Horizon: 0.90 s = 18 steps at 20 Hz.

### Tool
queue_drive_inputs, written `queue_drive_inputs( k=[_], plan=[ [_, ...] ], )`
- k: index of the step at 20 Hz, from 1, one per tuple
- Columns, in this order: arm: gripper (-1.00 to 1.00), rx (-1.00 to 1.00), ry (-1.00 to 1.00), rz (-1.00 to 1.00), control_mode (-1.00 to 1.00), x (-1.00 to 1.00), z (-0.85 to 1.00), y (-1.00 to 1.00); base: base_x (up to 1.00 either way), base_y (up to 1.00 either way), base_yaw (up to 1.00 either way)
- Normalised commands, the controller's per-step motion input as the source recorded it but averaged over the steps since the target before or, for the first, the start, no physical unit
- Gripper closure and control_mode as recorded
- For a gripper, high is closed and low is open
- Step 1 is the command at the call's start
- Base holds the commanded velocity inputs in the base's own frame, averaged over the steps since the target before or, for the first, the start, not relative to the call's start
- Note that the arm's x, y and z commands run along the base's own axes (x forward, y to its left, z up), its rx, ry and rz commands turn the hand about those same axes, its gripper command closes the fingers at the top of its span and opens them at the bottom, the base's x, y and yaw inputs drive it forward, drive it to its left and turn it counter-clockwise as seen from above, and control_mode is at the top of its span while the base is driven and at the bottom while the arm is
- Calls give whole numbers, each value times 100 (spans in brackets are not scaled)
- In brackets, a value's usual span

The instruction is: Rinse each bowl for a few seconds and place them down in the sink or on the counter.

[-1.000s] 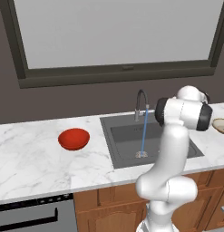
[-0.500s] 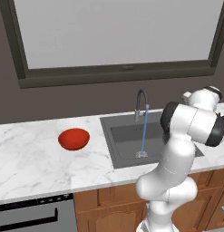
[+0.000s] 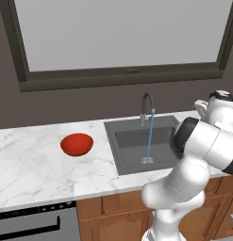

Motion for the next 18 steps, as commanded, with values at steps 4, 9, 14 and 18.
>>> queue_drive_inputs(
  k=[4,9,14,18],
  plan=[
    [-100,-16,15,8,-100,-72,47,0,0,0,0],
    [-100,-15,9,2,-100,-59,54,2,0,0,0],
    [-100,-19,9,0,-100,-51,46,9,0,0,0],
    [-100,-19,12,0,-100,-46,33,1,0,0,0]
  ],
)
